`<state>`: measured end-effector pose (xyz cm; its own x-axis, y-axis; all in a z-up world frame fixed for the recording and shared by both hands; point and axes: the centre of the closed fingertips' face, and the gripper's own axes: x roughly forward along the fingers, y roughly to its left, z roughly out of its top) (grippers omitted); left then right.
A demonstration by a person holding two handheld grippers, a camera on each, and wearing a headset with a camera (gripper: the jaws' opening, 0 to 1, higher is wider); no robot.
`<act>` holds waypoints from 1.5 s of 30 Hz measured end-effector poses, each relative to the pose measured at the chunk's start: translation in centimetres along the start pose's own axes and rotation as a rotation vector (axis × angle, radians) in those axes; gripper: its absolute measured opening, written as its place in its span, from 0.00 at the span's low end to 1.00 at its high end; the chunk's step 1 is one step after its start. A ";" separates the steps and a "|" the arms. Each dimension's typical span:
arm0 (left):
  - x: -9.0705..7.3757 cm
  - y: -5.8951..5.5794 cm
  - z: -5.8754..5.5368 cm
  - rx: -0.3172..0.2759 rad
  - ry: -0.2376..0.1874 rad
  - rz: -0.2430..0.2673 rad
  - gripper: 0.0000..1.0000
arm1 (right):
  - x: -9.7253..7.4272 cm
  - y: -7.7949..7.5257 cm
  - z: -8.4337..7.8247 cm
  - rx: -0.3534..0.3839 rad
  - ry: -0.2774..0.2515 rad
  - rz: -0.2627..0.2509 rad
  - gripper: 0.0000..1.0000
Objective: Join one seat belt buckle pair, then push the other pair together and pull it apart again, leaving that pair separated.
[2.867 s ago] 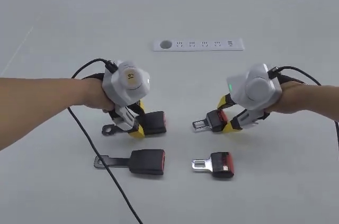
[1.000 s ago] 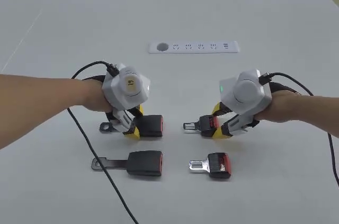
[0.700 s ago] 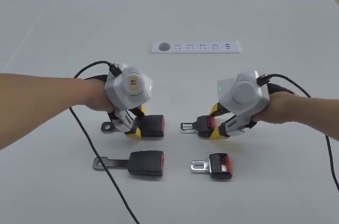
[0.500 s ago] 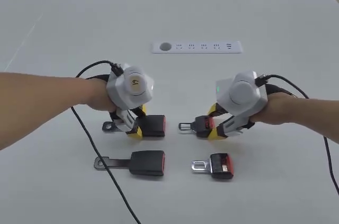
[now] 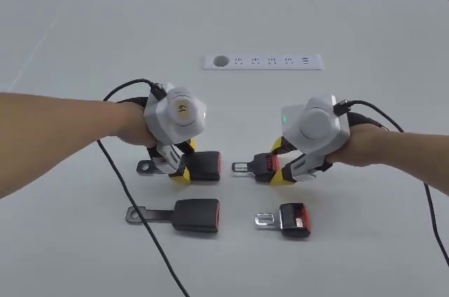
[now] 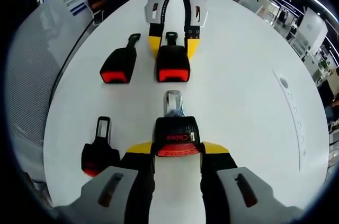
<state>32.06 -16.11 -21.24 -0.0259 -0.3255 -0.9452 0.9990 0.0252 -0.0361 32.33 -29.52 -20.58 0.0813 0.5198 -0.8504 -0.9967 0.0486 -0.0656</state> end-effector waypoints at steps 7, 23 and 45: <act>-0.1 -0.1 0.1 0.000 -0.001 0.000 0.33 | 0.3 0.2 0.7 0.001 -0.007 0.002 0.31; -0.3 -0.3 0.2 0.004 -0.002 -0.001 0.33 | 0.7 0.2 1.8 -0.014 -0.014 0.000 0.31; -0.1 0.0 0.0 0.010 -0.006 -0.003 0.32 | 1.5 0.2 2.9 -0.039 -0.024 -0.003 0.31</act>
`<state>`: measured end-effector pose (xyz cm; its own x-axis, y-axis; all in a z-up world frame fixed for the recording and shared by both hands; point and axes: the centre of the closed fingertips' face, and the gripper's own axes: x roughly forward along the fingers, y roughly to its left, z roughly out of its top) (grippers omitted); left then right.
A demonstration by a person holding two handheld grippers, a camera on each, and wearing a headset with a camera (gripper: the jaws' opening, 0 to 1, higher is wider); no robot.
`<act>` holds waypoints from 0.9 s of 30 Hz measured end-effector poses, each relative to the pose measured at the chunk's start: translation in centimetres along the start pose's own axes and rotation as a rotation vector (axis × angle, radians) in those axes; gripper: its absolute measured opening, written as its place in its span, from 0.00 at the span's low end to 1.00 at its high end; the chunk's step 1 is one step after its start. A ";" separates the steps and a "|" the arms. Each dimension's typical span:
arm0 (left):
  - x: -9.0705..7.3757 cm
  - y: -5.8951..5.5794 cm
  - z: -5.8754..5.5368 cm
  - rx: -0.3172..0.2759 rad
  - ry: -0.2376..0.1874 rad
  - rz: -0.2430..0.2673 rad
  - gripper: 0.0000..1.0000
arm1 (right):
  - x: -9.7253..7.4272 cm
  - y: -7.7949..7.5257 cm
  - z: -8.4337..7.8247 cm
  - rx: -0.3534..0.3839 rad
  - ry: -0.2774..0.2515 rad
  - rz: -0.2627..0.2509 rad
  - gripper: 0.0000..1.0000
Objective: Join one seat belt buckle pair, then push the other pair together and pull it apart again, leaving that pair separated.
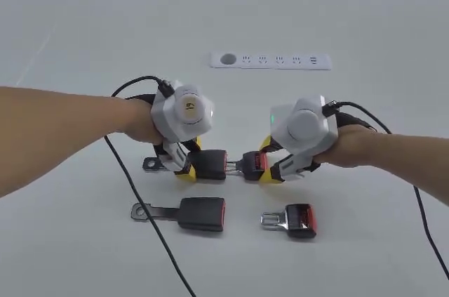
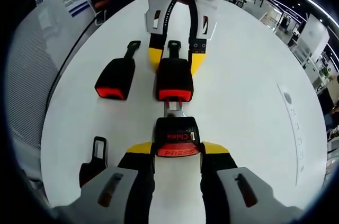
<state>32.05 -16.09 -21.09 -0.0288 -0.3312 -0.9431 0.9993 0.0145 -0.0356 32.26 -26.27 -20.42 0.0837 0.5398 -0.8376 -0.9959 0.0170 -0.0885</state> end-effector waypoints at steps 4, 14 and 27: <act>0.0 0.0 0.0 -0.003 -0.007 0.002 0.32 | 0.2 0.0 0.3 -0.001 -0.008 -0.003 0.31; 0.1 0.1 0.0 -0.010 -0.011 0.003 0.32 | 0.5 -0.1 0.3 0.027 -0.016 -0.017 0.31; 0.0 0.1 0.0 -0.014 -0.011 0.004 0.32 | 0.5 0.0 0.4 0.050 -0.033 -0.018 0.30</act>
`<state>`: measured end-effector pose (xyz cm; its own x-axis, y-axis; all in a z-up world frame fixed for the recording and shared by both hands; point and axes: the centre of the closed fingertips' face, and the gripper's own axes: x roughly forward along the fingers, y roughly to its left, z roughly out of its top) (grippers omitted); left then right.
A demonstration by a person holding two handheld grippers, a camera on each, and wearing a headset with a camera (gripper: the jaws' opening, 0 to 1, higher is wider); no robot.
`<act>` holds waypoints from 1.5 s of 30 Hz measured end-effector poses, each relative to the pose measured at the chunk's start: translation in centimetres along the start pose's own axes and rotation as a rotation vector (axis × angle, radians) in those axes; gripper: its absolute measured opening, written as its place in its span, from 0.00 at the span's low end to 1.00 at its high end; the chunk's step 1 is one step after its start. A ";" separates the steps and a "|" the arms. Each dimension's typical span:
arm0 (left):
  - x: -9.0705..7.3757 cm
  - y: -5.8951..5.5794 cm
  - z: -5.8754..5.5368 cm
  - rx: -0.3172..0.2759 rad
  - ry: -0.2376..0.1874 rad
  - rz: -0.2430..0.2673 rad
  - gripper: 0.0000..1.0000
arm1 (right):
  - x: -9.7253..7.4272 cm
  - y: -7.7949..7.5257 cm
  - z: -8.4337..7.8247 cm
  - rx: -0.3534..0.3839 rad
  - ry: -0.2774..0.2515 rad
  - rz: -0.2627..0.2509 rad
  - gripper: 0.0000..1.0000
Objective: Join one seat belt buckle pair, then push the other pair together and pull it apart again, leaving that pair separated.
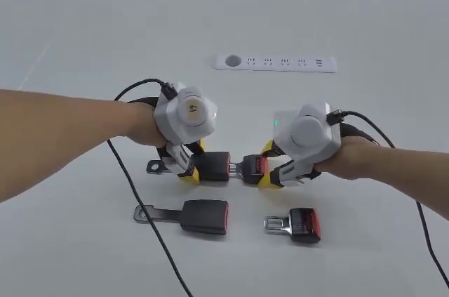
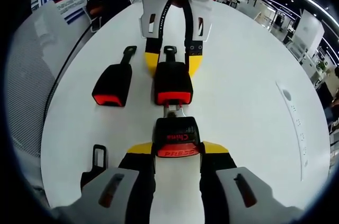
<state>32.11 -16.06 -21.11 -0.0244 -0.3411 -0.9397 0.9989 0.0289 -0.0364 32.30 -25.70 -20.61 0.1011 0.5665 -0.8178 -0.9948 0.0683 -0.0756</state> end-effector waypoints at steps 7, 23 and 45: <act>0.1 0.1 -0.2 0.006 0.000 -0.001 0.31 | 0.1 0.0 0.1 -0.014 -0.007 0.003 0.30; 0.3 0.3 -0.3 -0.008 0.003 0.000 0.31 | 0.4 0.0 0.3 0.031 -0.001 -0.015 0.29; 0.1 0.1 -0.1 -0.015 -0.001 0.000 0.31 | 0.6 -0.2 0.6 0.042 0.001 -0.025 0.29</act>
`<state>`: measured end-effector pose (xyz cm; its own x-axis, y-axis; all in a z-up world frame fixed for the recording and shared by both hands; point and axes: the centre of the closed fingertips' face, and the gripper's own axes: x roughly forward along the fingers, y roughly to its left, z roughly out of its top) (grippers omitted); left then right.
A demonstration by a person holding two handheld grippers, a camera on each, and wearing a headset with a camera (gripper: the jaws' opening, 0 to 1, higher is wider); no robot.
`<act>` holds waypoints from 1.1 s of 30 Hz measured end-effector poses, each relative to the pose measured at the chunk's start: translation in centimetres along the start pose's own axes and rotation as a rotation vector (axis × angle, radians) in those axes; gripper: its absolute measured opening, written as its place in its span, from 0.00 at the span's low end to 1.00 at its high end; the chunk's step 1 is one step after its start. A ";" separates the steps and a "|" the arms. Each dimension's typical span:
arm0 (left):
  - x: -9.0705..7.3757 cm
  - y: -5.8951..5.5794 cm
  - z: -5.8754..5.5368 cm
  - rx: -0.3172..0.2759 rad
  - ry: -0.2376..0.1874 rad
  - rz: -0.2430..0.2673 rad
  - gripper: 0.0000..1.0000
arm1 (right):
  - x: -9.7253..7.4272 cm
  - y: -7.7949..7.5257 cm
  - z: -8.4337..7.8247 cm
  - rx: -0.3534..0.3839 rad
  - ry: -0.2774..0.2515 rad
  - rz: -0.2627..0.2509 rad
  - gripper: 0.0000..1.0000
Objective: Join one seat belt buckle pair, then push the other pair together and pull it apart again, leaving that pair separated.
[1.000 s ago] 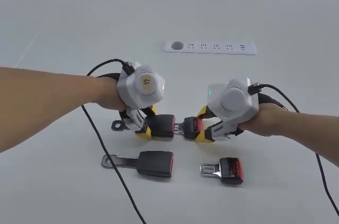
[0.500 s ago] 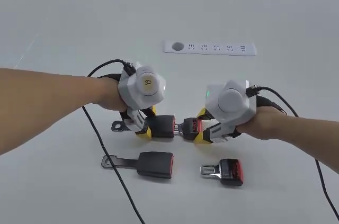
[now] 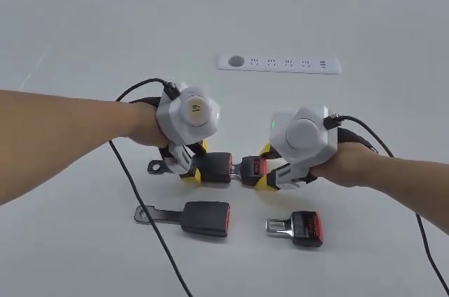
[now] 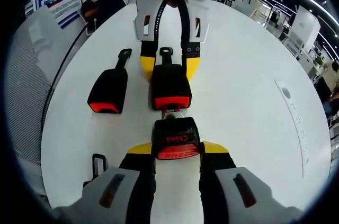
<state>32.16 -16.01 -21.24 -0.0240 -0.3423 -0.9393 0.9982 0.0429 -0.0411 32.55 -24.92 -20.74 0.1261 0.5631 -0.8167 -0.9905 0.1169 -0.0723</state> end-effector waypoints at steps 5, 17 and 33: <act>-0.1 -0.1 0.1 -0.002 -0.002 0.001 0.31 | -0.1 0.1 0.2 0.017 0.003 -0.009 0.29; -0.2 -0.2 0.4 -0.003 -0.001 0.001 0.31 | -0.1 0.2 0.1 0.048 0.010 -0.026 0.28; -0.1 -0.1 0.2 -0.020 -0.020 0.008 0.31 | 0.6 0.2 0.9 0.074 -0.008 -0.031 0.28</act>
<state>32.03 -16.18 -21.04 -0.0146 -0.3609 -0.9325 0.9971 0.0640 -0.0403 32.45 -23.84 -20.79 0.1571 0.5647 -0.8102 -0.9795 0.1941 -0.0546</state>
